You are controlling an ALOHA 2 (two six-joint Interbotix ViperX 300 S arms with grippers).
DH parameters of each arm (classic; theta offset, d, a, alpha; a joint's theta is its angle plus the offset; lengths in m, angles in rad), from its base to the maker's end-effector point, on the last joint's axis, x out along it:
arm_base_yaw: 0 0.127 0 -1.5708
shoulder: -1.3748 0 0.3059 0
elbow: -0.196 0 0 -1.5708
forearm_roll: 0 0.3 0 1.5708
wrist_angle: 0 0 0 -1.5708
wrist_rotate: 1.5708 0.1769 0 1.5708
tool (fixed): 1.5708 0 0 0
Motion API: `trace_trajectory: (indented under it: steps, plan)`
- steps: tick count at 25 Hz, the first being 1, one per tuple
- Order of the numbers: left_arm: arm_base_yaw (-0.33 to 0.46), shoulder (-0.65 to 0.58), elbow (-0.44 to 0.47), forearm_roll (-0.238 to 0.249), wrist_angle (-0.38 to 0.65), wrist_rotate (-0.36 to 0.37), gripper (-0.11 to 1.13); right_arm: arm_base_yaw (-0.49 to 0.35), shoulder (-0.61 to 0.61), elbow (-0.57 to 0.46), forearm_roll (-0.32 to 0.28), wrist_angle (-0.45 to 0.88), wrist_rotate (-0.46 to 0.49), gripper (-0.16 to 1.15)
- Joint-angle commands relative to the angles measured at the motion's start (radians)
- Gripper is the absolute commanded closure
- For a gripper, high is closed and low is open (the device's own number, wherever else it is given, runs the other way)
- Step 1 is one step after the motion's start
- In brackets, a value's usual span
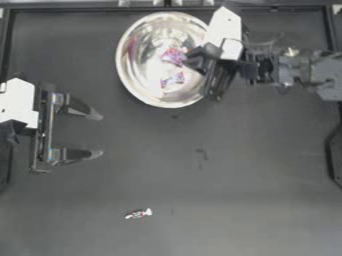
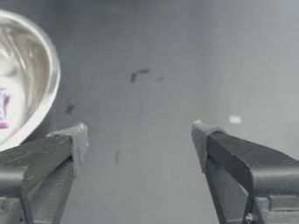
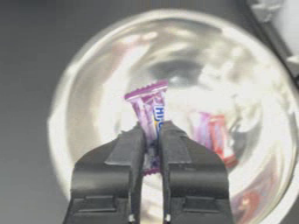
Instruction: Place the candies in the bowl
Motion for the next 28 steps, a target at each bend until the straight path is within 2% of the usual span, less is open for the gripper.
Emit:
trace_trajectory:
  steps: [1,5,11,13,15,17,18,19,22,28]
  plan:
    - [0.002,0.006,-0.008,0.0,-0.009,-0.006,0.01,-0.051,0.038,-0.048,-0.006,-0.063,-0.002,0.58]
    - [0.002,0.005,-0.009,0.0,-0.009,-0.008,0.01,-0.08,0.117,-0.087,-0.021,-0.075,-0.002,0.57]
    - [0.002,0.006,-0.009,0.0,-0.009,-0.009,0.01,-0.08,0.204,-0.138,-0.051,-0.081,-0.002,0.53]
    - [0.002,0.008,-0.009,-0.002,-0.009,-0.009,0.01,-0.078,0.215,-0.141,-0.061,-0.097,-0.002,0.43]
    - [0.005,0.009,-0.009,-0.002,-0.008,-0.009,0.01,-0.078,0.221,-0.137,-0.066,-0.123,-0.002,0.25]
    - [0.005,0.012,-0.009,-0.002,-0.008,-0.009,0.01,-0.08,0.222,-0.13,-0.061,-0.156,0.002,0.01]
    - [0.005,0.014,-0.008,0.0,-0.009,-0.009,0.01,-0.08,0.222,-0.13,-0.06,-0.167,0.005,-0.08]
    - [0.005,0.015,-0.009,0.0,-0.008,-0.009,0.01,-0.081,0.222,-0.13,-0.057,-0.173,0.005,-0.1]
    - [0.005,0.021,-0.008,0.0,-0.008,-0.009,0.01,-0.08,0.221,-0.133,-0.049,-0.178,0.005,-0.01]
    - [0.005,0.032,-0.009,0.0,-0.005,-0.009,0.01,-0.051,0.178,-0.101,-0.029,-0.179,0.006,-0.01]
